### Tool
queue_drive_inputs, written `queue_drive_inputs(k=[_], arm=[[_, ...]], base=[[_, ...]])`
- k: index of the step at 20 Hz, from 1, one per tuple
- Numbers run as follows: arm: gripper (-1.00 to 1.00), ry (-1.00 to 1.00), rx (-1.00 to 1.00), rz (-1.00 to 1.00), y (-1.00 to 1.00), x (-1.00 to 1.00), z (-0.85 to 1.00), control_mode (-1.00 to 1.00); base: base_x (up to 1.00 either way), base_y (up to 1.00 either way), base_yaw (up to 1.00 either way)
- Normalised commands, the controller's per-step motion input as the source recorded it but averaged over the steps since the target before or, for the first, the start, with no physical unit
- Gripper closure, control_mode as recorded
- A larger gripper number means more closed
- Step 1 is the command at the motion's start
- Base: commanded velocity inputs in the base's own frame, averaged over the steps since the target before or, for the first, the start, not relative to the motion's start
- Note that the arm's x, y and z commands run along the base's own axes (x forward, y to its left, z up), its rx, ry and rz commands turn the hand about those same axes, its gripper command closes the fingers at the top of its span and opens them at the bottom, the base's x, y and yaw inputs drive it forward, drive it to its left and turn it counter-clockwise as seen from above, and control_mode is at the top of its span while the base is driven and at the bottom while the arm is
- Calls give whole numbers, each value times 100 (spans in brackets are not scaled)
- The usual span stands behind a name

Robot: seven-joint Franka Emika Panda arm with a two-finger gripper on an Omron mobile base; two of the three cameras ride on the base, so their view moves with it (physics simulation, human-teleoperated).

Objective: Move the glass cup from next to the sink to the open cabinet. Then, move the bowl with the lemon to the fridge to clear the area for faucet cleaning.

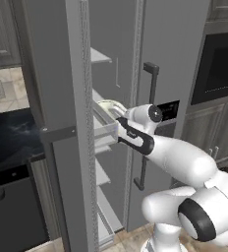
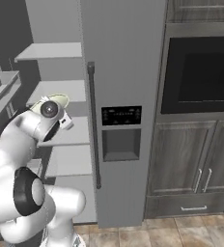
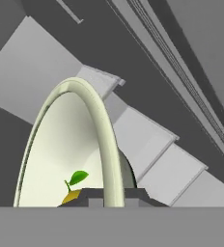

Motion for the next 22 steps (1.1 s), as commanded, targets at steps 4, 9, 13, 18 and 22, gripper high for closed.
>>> queue_drive_inputs(k=[4,9,13,18,22], arm=[[100,7,0,0,22,29,0,-100],[100,1,0,0,12,2,0,-100],[100,-10,1,0,1,0,17,-100],[100,-1,6,-5,5,32,21,-100],[100,3,2,-2,4,60,4,-100]], base=[[0,0,0],[0,0,0],[0,0,0],[0,0,0],[0,0,0]])
